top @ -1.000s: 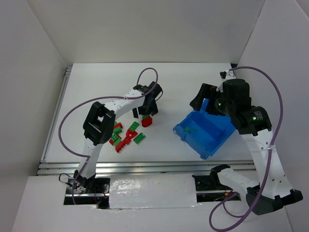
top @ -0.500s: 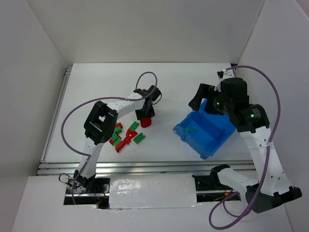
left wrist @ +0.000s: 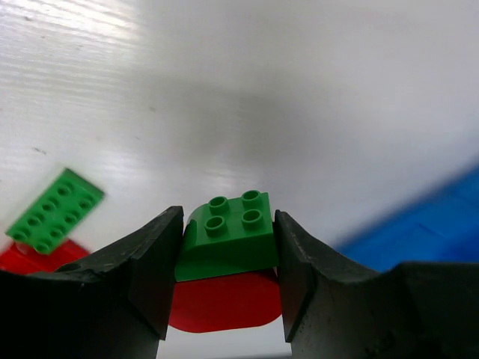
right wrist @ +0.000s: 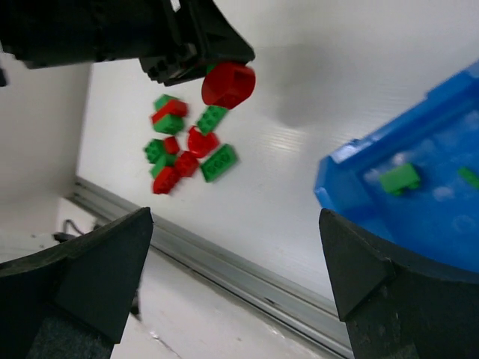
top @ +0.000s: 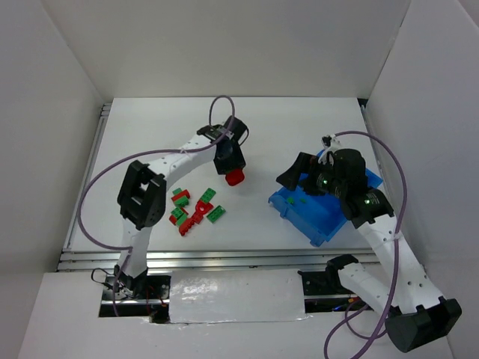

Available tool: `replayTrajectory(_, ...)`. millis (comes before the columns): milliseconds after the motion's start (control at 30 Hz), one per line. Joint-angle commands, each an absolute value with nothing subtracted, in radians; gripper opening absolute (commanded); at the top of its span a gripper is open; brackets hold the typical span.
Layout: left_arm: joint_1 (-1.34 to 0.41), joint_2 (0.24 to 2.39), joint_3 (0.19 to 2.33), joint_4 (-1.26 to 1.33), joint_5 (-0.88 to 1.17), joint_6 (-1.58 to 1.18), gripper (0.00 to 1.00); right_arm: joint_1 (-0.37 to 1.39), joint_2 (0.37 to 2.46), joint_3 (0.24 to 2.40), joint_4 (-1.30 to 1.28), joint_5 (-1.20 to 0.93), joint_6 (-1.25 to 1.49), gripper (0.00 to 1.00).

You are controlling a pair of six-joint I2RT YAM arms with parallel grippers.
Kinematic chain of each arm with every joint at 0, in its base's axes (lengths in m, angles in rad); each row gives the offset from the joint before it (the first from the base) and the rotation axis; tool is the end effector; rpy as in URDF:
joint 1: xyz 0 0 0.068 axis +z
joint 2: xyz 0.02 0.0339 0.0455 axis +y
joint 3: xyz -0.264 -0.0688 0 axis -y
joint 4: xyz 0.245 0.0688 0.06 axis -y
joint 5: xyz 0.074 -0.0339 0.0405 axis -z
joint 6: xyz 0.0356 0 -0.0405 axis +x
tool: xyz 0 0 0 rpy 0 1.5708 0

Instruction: Sort the legos into containers by color

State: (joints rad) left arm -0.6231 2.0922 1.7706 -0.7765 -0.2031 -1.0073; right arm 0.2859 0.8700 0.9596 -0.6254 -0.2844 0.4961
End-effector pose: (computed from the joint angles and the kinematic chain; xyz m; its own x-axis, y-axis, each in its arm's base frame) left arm 0.3716 -0.2582 0.2250 -0.8063 -0.4402 -0.3950 -0.3458 0.8927 -0.2890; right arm 0.1712 0.0607 0.3417 -0.6698 0.2793 -0.6880 -0.2085 0.8186 0.5353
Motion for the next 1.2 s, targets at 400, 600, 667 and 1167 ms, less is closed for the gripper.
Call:
replayTrajectory(400,-0.669,1.778,1.79,-0.614,0.008,-1.127,0.0,0.416,0.917,0.841,-0.086,-0.29,0.693,0.95)
replayTrajectory(600,-0.681,1.782,1.812,-0.606,0.025,-1.118,0.0,0.502,0.994,0.841,-0.009,-0.192,0.707,0.93)
replayTrajectory(667,-0.683,1.787,1.816,-0.607,0.029,-1.114,0.0,0.534,1.018,0.841,-0.003,-0.119,0.71,0.93)
replayTrajectory(1167,-0.693,1.766,1.787,-0.604,0.051,-1.112,0.0,0.609,1.127,0.847,0.17,0.034,0.697,0.26)
